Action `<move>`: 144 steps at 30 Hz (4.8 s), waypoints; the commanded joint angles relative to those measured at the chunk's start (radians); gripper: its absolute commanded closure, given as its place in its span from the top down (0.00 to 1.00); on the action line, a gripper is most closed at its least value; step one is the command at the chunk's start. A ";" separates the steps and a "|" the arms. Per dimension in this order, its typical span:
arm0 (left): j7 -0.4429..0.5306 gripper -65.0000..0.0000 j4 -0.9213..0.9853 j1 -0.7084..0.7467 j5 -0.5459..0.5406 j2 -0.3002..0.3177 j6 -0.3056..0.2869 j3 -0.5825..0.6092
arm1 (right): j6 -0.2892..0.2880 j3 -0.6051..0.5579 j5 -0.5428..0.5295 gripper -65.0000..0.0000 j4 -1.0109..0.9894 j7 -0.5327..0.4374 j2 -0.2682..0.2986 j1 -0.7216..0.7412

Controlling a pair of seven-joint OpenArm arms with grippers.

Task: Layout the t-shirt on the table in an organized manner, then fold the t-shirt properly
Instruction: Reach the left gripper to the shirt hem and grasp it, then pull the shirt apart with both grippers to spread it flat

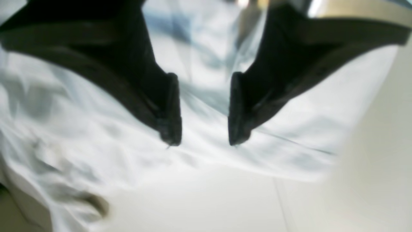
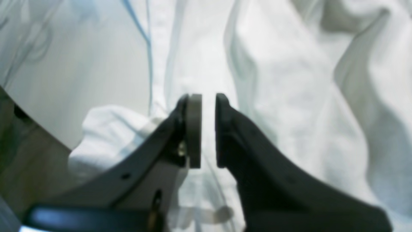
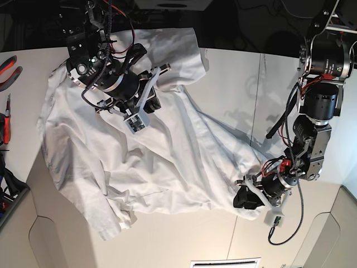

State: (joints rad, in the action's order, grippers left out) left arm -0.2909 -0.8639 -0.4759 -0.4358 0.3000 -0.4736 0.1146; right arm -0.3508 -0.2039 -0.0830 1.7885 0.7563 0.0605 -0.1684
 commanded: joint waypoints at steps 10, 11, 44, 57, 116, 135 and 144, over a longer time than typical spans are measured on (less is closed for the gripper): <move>0.064 0.49 0.244 -0.198 0.100 -0.102 0.250 -0.003 | -0.001 0.002 -0.011 0.10 0.016 -0.024 -0.003 0.007; 0.068 0.49 0.278 -0.208 0.100 -0.113 0.264 -0.003 | -0.001 0.002 -0.011 0.10 0.016 -0.024 -0.003 0.007; -0.100 0.00 0.023 -0.119 0.066 0.016 0.207 -0.003 | 0.098 0.002 0.069 0.10 0.016 -0.068 -0.003 0.008; -0.275 0.00 -0.534 0.248 0.024 0.113 0.170 -0.193 | 0.159 0.002 0.121 0.10 0.016 -0.084 -0.003 0.011; -0.203 0.00 -0.291 0.296 0.221 0.102 0.078 -0.177 | 0.224 0.165 0.193 0.00 0.021 -0.121 0.078 -0.285; -0.109 0.00 -0.145 0.290 0.387 0.133 0.335 -0.178 | 0.183 0.264 0.103 0.00 -0.104 -0.090 0.225 -0.086; -0.218 0.00 -0.267 0.291 0.316 0.133 0.280 -0.178 | 0.199 0.264 0.145 0.00 -0.101 -0.094 0.225 -0.020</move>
State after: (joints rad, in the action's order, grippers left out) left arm -0.5327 -1.1095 -0.1619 -0.1200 0.4164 -0.1951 -0.0589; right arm -0.1574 0.0540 0.0586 1.6695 0.6781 0.2741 -0.1997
